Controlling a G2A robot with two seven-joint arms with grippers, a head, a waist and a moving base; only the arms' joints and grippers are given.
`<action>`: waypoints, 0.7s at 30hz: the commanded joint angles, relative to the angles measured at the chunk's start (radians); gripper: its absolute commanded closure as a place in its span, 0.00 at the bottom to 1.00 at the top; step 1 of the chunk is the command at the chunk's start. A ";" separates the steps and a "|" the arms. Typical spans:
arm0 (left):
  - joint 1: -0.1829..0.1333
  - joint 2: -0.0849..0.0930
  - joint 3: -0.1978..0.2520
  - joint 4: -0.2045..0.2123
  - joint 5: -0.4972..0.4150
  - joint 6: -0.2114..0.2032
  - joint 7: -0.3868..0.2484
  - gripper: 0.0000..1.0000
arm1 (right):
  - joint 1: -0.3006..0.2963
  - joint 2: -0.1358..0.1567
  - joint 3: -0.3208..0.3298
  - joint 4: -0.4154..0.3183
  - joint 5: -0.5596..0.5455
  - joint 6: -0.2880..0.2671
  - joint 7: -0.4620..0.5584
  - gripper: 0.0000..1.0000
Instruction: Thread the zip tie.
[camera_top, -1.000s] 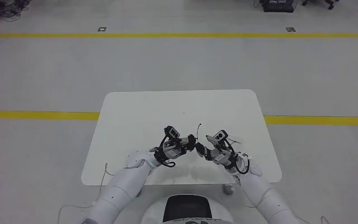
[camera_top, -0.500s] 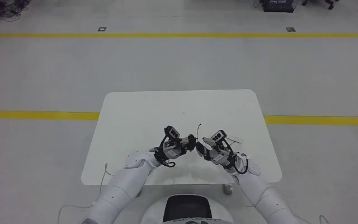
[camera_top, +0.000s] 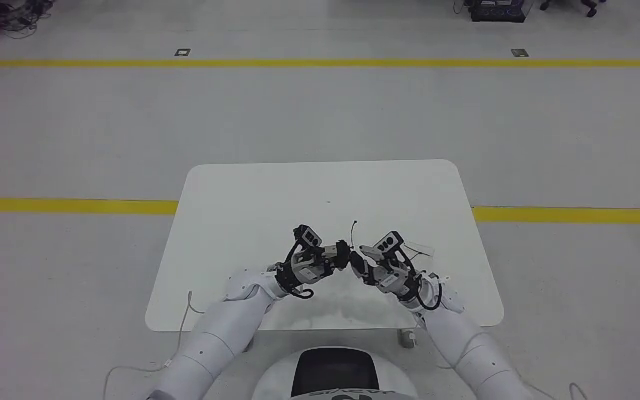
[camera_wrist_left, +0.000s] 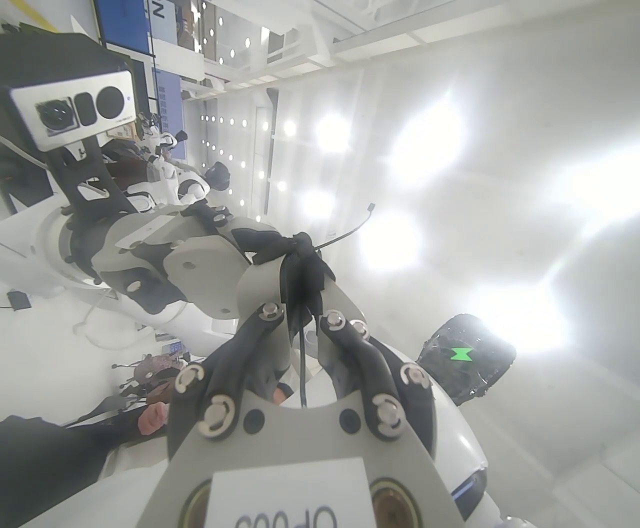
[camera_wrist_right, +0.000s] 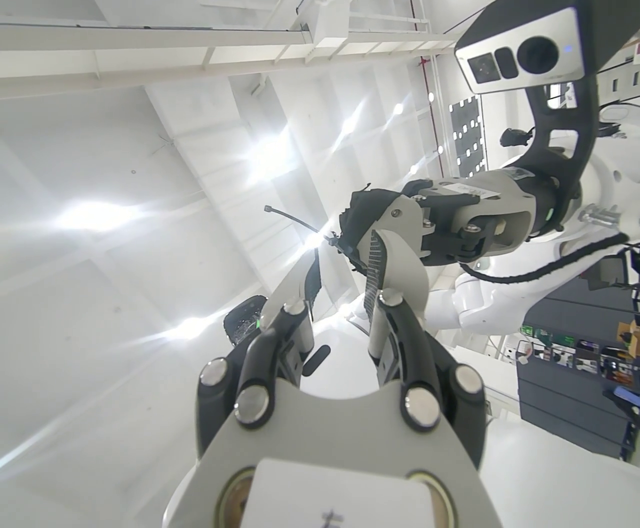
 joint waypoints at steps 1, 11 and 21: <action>0.000 0.000 0.000 0.000 0.000 0.000 0.000 1.00 | 0.001 -0.001 -0.001 0.001 0.001 -0.001 0.000 0.82; 0.000 0.000 0.000 0.000 0.000 0.000 0.000 1.00 | 0.005 -0.003 -0.002 0.008 -0.005 -0.006 0.000 1.00; 0.000 0.000 0.000 0.000 0.000 0.000 0.000 1.00 | 0.007 -0.005 0.004 0.022 -0.025 -0.022 -0.010 1.00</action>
